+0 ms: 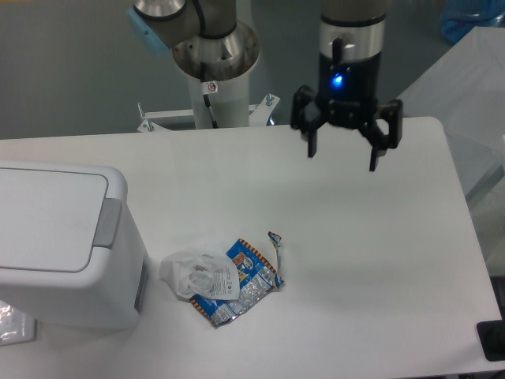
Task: Open the trash can
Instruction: 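Move the open gripper over the table toward the white trash bin lid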
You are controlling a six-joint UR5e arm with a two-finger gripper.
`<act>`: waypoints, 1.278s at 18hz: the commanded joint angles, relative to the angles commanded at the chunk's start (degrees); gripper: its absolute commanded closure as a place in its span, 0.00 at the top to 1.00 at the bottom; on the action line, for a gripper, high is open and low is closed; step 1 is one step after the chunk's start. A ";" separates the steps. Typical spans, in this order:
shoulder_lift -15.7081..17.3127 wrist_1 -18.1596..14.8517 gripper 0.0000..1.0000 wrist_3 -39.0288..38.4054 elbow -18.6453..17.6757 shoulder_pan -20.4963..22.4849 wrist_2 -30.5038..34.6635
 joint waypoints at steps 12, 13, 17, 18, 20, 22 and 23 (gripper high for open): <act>-0.18 0.89 1.00 -28.06 0.52 -8.70 -2.82; -0.88 1.67 1.00 -29.47 1.48 -9.40 -2.73; -2.20 1.95 1.00 -32.47 2.02 -12.31 -2.73; -2.29 1.95 1.00 -32.73 1.93 -12.75 -2.73; -2.64 1.95 1.00 -33.78 2.02 -14.06 -2.82; -3.34 1.95 1.00 -35.54 2.02 -15.38 -2.73; -3.35 1.95 1.00 -35.55 1.76 -15.65 -2.73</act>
